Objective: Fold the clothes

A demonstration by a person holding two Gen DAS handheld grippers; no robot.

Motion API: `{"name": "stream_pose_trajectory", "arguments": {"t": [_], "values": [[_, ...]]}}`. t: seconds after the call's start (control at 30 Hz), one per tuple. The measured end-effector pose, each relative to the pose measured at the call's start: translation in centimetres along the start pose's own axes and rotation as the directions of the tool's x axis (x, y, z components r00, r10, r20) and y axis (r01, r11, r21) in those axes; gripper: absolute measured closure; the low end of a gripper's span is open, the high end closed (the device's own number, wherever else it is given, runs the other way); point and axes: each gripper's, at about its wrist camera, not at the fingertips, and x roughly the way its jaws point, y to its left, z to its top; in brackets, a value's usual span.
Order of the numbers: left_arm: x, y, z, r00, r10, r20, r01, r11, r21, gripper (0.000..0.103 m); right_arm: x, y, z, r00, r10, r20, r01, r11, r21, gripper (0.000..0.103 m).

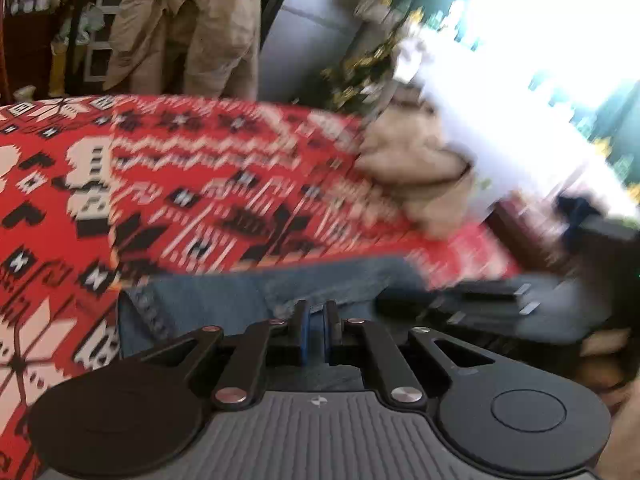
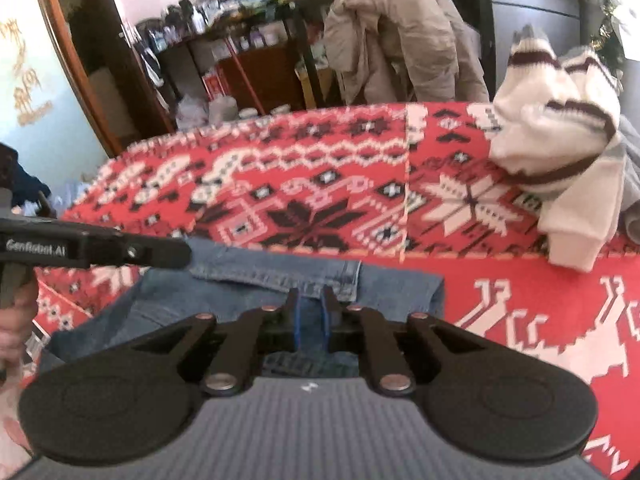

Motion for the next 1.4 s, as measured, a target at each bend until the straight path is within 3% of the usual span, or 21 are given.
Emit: {"name": "stream_pose_trajectory", "arguments": {"t": [0.13, 0.3, 0.4, 0.47, 0.57, 0.7, 0.8, 0.93, 1.07, 1.13, 1.33, 1.4], "values": [[0.3, 1.2, -1.6, 1.0, 0.009, 0.005, -0.009, 1.0, 0.008, 0.1, 0.2, 0.0, -0.8, 1.0, -0.023, -0.006, 0.023, 0.999, -0.047, 0.103], [-0.7, 1.5, -2.1, 0.999, 0.037, 0.004, -0.037, 0.999, 0.012, 0.1, -1.2, -1.4, -1.9, 0.997, -0.077, -0.015, 0.074, 0.988, -0.132, 0.103], [-1.3, 1.4, -1.7, 0.999, 0.039, -0.001, -0.039, 0.999, -0.004, 0.101, -1.9, -2.3, -1.8, 0.998, -0.061, -0.017, 0.06, 0.997, -0.057, 0.103], [-1.9, 0.6, -1.3, 0.999, 0.04, 0.007, -0.04, 0.999, 0.017, 0.099, -2.4, -1.9, -1.5, 0.998, -0.069, -0.007, 0.069, 0.997, -0.047, 0.1], [-1.9, -0.9, -1.0, 1.0, 0.022, 0.014, -0.023, 0.999, 0.047, 0.098, -3.1, 0.1, -1.0, 1.0, -0.005, 0.027, 0.006, 0.998, -0.063, 0.099], [-0.4, -2.5, -1.0, 1.0, -0.006, 0.01, 0.006, 0.999, 0.038, 0.098, -1.3, 3.5, -0.7, 1.0, 0.024, 0.018, -0.022, 0.993, -0.117, 0.098], [1.0, -2.4, -2.0, 0.997, 0.075, -0.022, -0.074, 0.996, 0.045, 0.1, 0.5, 4.8, -1.0, 1.0, 0.001, -0.021, -0.004, 0.99, -0.141, 0.098], [-0.1, -0.8, -2.5, 0.999, 0.048, -0.004, -0.048, 0.998, -0.028, 0.1, 0.2, 4.9, -2.3, 0.999, -0.039, -0.004, 0.037, 0.969, -0.243, 0.101], [-1.3, 0.6, -2.9, 0.999, 0.042, 0.015, -0.04, 0.996, -0.081, 0.1, -1.7, 1.4, -2.9, 0.995, -0.099, 0.012, 0.1, 0.984, -0.149, 0.103], [-1.9, 0.7, -2.9, 0.999, 0.042, 0.017, -0.04, 0.994, -0.099, 0.1, -2.6, -0.6, -3.1, 0.997, -0.08, 0.017, 0.081, 0.995, -0.061, 0.103], [-3.6, -0.2, -2.2, 0.995, 0.086, 0.042, -0.083, 0.993, -0.086, 0.098, -3.9, -2.1, -2.1, 0.991, -0.127, 0.037, 0.127, 0.992, 0.004, 0.103], [-3.3, 0.1, -1.6, 0.993, 0.106, 0.046, -0.103, 0.992, -0.078, 0.098, -3.5, -2.7, -1.4, 0.991, -0.127, 0.041, 0.126, 0.992, 0.032, 0.099]]}}
